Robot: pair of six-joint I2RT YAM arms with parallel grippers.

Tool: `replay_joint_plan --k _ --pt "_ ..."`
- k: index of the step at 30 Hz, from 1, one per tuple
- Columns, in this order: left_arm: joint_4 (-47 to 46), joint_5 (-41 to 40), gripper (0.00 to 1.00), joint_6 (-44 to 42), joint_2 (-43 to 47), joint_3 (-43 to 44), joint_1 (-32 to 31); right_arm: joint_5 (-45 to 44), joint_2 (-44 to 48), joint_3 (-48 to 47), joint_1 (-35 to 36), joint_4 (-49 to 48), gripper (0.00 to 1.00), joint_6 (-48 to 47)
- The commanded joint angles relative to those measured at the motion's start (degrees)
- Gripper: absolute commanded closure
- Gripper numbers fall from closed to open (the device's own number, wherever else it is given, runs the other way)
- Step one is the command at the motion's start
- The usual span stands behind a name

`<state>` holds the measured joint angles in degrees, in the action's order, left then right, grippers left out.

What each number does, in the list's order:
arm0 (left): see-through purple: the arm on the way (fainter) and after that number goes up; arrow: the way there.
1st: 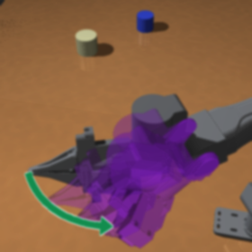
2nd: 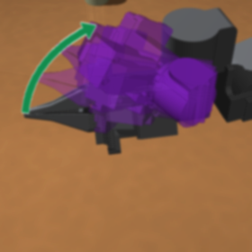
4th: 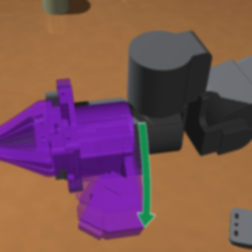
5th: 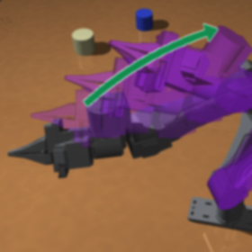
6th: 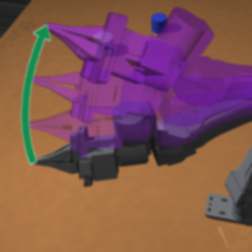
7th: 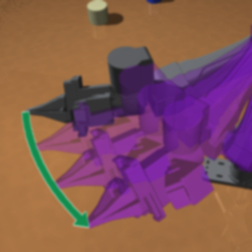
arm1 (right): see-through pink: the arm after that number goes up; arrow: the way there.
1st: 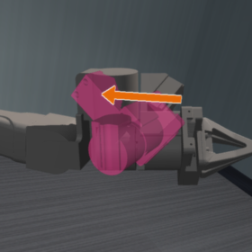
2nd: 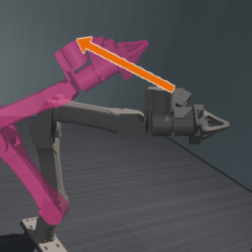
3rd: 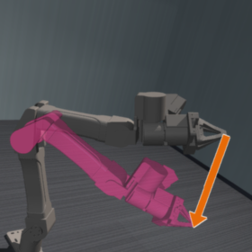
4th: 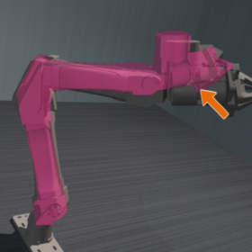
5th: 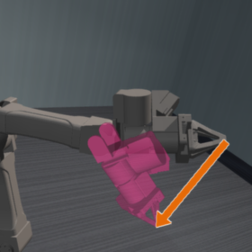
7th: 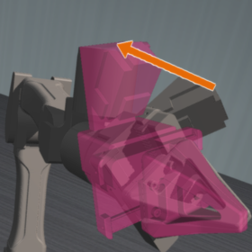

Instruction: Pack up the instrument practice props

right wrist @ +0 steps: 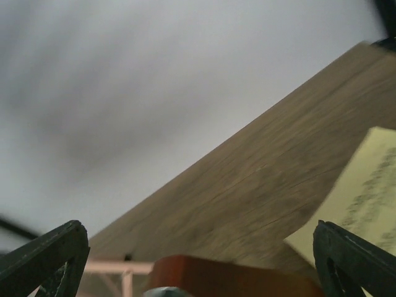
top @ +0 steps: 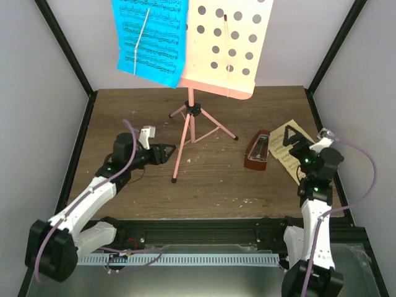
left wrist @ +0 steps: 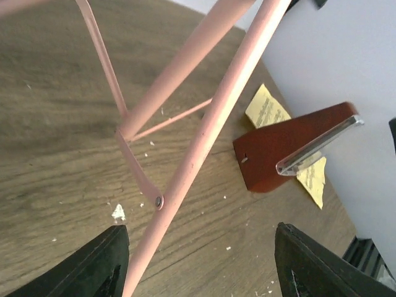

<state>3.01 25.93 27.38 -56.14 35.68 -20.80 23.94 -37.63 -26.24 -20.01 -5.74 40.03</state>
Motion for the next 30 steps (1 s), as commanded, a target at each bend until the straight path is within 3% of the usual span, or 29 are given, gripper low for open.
replay_joint_plan --k 1,10,16,24,30 --pt "-9.18 3.32 0.34 2.51 -6.05 2.18 -2.45 10.15 -3.09 -5.21 5.33 -0.72 0.00 -6.23" --pt "-8.83 -2.68 0.34 -3.33 -19.48 11.73 -5.27 12.74 -4.27 -3.26 10.01 -3.58 0.00 -7.81" --pt "-11.44 -1.28 0.37 -2.75 -26.13 16.85 -5.13 13.73 -4.93 -2.94 10.43 -3.22 0.00 -8.71" --pt "-11.44 0.86 0.70 -4.45 -30.13 20.06 -5.13 14.67 -5.39 -2.51 10.51 -2.87 0.00 -9.14" --pt "-9.08 -6.75 0.82 -6.64 -26.21 17.14 -5.09 15.30 -6.27 -2.03 10.61 -3.82 0.00 -8.52"
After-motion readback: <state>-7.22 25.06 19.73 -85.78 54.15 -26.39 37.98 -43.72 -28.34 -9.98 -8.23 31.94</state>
